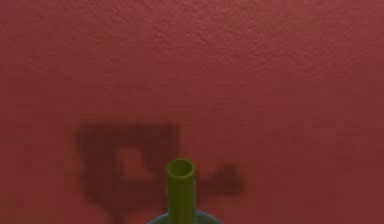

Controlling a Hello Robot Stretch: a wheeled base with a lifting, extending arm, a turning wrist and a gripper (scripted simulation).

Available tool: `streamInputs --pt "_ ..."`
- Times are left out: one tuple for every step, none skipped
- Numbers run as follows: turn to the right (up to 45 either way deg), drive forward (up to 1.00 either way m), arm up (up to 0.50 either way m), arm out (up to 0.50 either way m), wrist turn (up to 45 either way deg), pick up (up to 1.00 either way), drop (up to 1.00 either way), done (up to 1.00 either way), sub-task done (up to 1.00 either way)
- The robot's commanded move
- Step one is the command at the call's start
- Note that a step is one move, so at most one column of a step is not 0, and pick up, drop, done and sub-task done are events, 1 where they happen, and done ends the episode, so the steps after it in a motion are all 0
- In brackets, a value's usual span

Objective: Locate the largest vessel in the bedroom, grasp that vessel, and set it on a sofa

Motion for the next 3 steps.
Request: streamInputs --pt "45.0 0.00 0.00 0.00 0.0 0.00 0.00 0.00 0.00" --pt "45.0 0.00 0.00 0.00 0.0 0.00 0.00 0.00 0.00" --pt "45.0 0.00 0.00 0.00 0.0 0.00 0.00 0.00 0.00"
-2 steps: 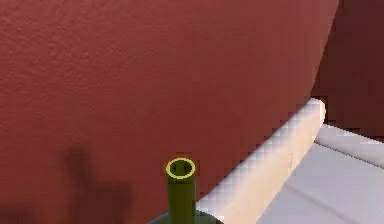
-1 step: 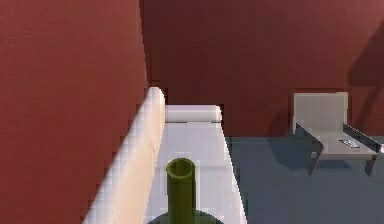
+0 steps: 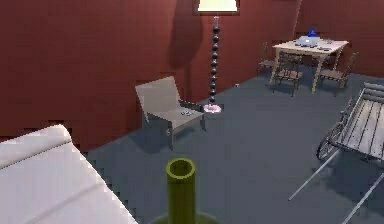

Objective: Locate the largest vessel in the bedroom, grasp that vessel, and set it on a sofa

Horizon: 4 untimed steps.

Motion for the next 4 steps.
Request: streamInputs --pt "42.0 0.00 0.00 0.00 0.0 0.00 0.00 0.00 0.00" --pt "-45.0 0.00 0.00 0.00 0.0 0.00 0.00 0.00 0.00" --pt "-45.0 0.00 0.00 0.00 0.0 0.00 0.00 0.00 0.00" --pt "-45.0 0.00 0.00 0.00 0.0 0.00 0.00 0.00 0.00"
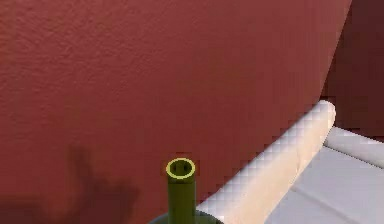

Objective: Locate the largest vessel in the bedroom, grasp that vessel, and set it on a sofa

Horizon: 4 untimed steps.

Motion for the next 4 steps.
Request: streamInputs --pt "-39.0 0.00 0.00 0.00 0.0 0.00 0.00 0.00 0.00" --pt "45.0 0.00 0.00 0.00 0.0 0.00 0.00 0.00 0.00" --pt "45.0 0.00 0.00 0.00 0.0 0.00 0.00 0.00 0.00" --pt "45.0 0.00 0.00 0.00 0.0 0.00 0.00 0.00 0.00"
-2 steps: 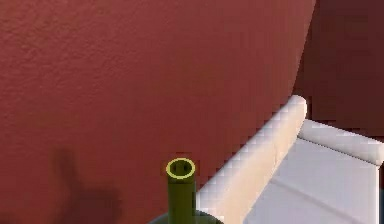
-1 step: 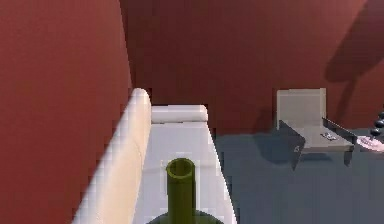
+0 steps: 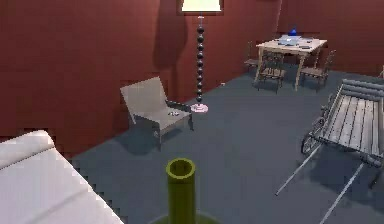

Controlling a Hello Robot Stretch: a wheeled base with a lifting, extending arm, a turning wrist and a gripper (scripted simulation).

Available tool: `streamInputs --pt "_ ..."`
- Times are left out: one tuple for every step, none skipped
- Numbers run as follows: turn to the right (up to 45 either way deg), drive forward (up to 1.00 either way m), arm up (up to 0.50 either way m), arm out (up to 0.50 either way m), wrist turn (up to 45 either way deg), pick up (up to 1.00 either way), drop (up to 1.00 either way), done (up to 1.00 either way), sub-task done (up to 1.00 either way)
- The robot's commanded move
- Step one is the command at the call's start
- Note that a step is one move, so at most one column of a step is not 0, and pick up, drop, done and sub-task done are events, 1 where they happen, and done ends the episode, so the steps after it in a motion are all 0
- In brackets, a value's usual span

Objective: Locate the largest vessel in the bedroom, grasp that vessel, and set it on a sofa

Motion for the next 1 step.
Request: streamInputs --pt "33.0 0.00 0.00 0.00 0.0 0.00 0.00 0.00 0.00"
